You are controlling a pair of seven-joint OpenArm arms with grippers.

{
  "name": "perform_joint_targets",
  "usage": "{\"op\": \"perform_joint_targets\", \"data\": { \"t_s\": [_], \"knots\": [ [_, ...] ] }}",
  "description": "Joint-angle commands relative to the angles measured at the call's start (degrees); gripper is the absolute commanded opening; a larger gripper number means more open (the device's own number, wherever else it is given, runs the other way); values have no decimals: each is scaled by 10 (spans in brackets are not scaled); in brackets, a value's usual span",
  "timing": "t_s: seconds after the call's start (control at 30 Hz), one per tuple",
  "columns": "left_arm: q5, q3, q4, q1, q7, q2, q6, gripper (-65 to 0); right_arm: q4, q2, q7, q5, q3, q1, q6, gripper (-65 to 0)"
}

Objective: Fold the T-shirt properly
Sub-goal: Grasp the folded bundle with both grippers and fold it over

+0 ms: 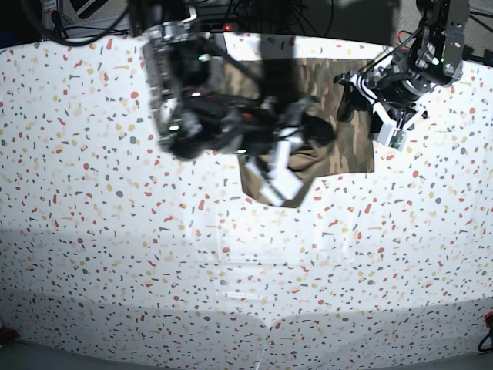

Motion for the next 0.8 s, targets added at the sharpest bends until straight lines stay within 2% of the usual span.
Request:
{"op": "perform_joint_targets", "data": {
  "t_s": [0.0,0.07,0.37,0.5,0.63,0.77],
  "knots": [
    [-7,-2,9,-1,-16,-5,-4,-281,10,-17,20,9,-9,10,6,-650],
    [-7,-2,9,-1,-16,-5,-4,-281,10,-37,27,-5,-25,10,6,-650],
    [-7,-2,9,-1,-17,-5,-4,-281,6,-38,90,-61,-82,10,4,-650],
    [-7,-2,9,-1,-17,-5,-5,-281,-20,-38,121,-62,-83,10,4,-650],
    [-7,-2,9,-1,-17,-5,-5,-281,-69,-38,177,-62,-83,18,4,-650],
    [-7,-2,9,-1,-17,-5,-5,-281,-119,-38,177,-61,-96,47,5,-650]
  ]
}}
